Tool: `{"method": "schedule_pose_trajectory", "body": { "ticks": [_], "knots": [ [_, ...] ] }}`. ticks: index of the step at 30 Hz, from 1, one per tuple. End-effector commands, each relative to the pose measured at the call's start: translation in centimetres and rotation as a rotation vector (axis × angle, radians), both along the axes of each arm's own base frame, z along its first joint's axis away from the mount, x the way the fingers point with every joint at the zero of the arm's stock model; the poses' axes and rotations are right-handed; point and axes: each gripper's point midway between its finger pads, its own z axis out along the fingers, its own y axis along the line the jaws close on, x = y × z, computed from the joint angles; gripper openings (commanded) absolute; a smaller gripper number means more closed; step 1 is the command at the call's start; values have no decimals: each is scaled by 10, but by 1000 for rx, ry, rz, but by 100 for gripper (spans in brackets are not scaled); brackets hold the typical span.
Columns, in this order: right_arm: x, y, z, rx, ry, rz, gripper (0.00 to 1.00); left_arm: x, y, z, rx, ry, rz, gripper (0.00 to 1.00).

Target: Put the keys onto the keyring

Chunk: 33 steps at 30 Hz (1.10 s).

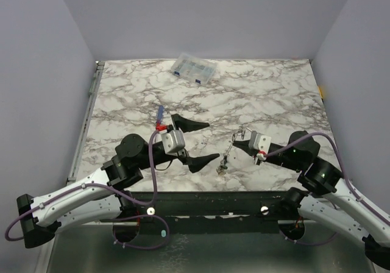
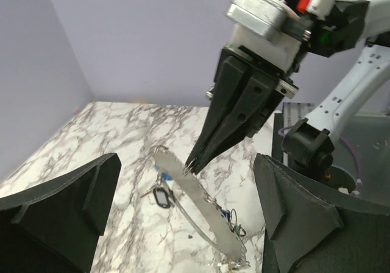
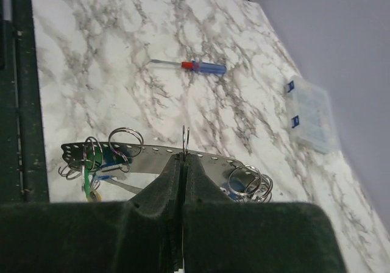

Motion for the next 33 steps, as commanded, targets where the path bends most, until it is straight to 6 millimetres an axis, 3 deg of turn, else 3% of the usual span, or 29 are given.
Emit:
{"method": "schedule_pose_trajectory", "body": {
  "ticks": [1, 10, 19, 26, 33],
  "knots": [
    [22, -11, 23, 39, -218, -107, 1, 22, 19, -14, 22, 124, 167, 99],
    [31, -35, 21, -32, -554, -179, 0, 30, 30, -49, 70, 252, 247, 99],
    [21, -36, 23, -134, -815, -105, 0, 12, 24, -67, 179, 186, 139, 95],
    [20, -39, 18, -151, -868, -108, 0, 19, 21, -73, 239, 169, 163, 91],
    [50, -70, 44, -35, -732, -406, 0, 39, 15, -95, 266, 297, 265, 90]
  ]
}}
